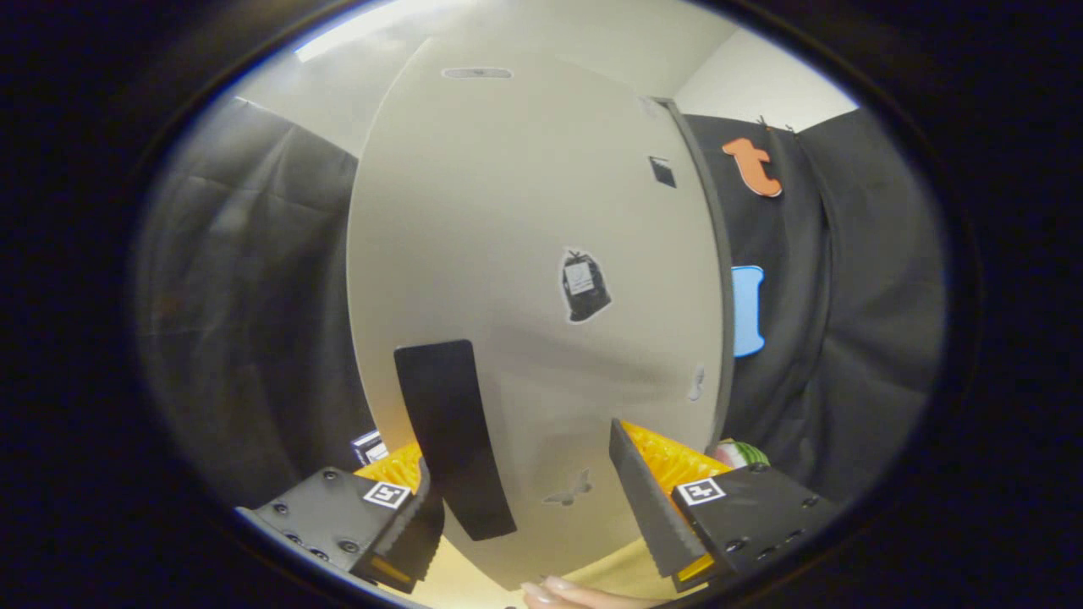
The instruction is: Open the shoe cabinet door, grab the shoes and put them into the shoe cabinet, then close the shoe cabinet door.
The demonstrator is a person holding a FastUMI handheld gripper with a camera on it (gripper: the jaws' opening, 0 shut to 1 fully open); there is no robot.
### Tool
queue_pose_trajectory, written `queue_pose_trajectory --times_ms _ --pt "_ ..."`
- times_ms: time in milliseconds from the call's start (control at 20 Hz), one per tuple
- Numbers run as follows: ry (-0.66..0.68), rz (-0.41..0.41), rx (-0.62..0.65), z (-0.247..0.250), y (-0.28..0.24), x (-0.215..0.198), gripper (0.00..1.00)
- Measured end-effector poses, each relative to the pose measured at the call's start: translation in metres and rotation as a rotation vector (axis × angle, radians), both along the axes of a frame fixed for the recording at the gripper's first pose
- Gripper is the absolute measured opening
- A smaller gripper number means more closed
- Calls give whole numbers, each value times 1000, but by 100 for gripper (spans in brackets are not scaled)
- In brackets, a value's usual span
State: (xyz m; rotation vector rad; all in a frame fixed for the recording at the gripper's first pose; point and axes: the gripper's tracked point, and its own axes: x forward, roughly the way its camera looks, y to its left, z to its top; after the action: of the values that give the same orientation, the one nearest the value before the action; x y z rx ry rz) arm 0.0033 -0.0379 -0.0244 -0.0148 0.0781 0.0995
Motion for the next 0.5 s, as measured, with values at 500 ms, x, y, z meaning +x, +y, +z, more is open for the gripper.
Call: queue_pose_trajectory --times_ms 500 --pt "-49 12 -41 -2 39 61 98"
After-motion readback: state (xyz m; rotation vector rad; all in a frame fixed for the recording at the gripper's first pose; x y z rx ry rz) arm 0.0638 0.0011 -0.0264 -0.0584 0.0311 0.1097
